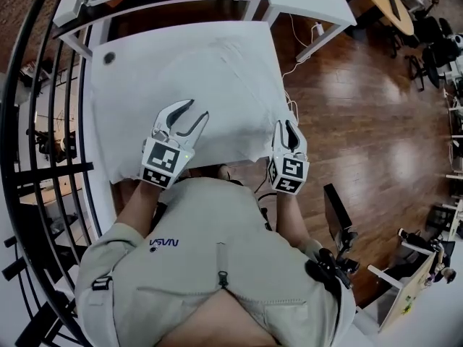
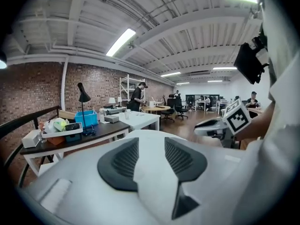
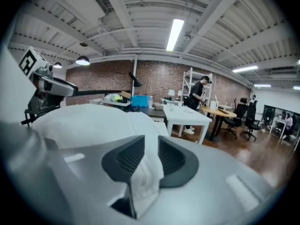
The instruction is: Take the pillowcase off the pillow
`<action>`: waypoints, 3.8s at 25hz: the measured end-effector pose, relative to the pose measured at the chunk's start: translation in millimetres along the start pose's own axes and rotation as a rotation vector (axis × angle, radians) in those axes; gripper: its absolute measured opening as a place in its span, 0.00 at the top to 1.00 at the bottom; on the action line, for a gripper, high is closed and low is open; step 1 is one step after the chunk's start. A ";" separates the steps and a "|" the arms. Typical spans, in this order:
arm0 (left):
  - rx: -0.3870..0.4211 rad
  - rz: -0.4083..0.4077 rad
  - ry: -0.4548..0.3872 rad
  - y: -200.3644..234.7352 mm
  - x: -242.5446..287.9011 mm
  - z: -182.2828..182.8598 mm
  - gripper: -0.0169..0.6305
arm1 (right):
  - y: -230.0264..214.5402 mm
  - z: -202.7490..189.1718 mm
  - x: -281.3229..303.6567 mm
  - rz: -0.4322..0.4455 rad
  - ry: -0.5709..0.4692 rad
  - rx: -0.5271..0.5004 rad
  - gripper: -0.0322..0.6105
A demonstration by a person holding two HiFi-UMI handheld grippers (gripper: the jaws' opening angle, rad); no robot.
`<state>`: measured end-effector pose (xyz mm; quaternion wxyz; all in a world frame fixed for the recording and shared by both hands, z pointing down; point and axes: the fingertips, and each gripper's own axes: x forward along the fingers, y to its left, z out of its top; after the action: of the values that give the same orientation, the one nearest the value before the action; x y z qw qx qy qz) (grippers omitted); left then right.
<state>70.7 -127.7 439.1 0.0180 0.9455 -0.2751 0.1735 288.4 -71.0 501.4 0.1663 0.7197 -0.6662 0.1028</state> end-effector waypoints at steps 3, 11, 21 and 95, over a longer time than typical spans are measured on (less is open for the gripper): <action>0.010 -0.005 0.043 21.7 12.4 -9.1 0.70 | 25.0 22.1 6.8 0.014 -0.029 -0.023 0.81; -0.008 0.094 0.039 67.1 32.0 -14.6 0.65 | 58.1 47.8 20.7 0.078 -0.068 -0.030 0.81; -0.012 0.179 0.197 98.2 123.5 -36.3 0.52 | 65.8 111.0 89.3 0.285 -0.148 -0.103 0.81; -0.095 0.060 0.042 14.1 -71.2 -90.6 0.87 | -26.3 -182.5 9.4 -0.081 0.567 0.197 0.88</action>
<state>-21.6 -91.3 499.3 0.0635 0.9311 -0.3106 0.1805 328.8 -9.5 670.8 0.2788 0.7010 -0.5508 0.3570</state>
